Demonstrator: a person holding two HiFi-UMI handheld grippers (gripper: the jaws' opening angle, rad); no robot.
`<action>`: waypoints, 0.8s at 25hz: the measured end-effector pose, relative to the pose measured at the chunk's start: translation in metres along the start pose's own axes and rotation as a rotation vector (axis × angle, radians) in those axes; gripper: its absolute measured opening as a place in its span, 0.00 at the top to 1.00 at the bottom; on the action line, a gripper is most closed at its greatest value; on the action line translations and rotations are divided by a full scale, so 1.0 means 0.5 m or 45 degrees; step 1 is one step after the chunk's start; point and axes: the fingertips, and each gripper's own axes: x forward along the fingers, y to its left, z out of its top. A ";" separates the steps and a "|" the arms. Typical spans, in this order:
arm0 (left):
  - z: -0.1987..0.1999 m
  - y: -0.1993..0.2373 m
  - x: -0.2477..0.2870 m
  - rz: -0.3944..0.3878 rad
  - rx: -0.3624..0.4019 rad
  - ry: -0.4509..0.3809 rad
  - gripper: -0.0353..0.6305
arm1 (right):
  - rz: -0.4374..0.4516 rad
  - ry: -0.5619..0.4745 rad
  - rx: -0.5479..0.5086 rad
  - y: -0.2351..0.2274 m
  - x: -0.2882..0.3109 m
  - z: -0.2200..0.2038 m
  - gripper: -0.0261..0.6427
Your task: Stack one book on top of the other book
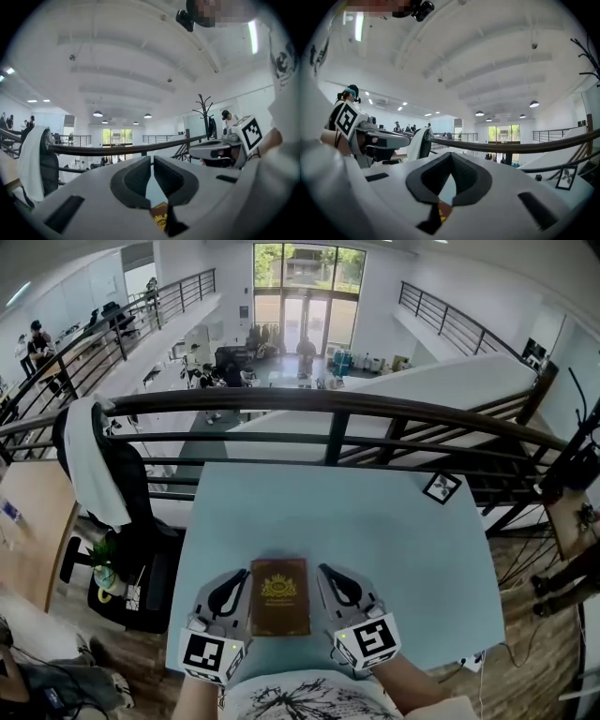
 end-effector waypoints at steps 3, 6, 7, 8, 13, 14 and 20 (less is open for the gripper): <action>0.047 -0.010 -0.010 0.004 0.043 -0.114 0.91 | -0.003 -0.117 -0.028 -0.008 -0.017 0.043 0.97; 0.066 -0.018 -0.014 0.013 0.052 -0.155 0.91 | -0.009 -0.194 -0.044 -0.016 -0.033 0.070 0.97; 0.067 -0.018 -0.015 0.020 0.046 -0.155 0.91 | -0.020 -0.204 -0.047 -0.020 -0.037 0.073 0.97; 0.066 -0.018 -0.017 0.029 0.036 -0.153 0.92 | -0.034 -0.209 -0.048 -0.024 -0.040 0.074 0.97; 0.065 -0.020 -0.020 0.050 -0.006 -0.153 0.92 | -0.068 -0.214 -0.026 -0.047 -0.049 0.076 0.97; 0.065 -0.022 -0.021 0.052 -0.006 -0.152 0.92 | -0.066 -0.208 -0.029 -0.049 -0.049 0.074 0.97; 0.065 -0.029 -0.024 0.059 -0.023 -0.139 0.93 | -0.068 -0.132 -0.060 -0.051 -0.045 0.040 0.97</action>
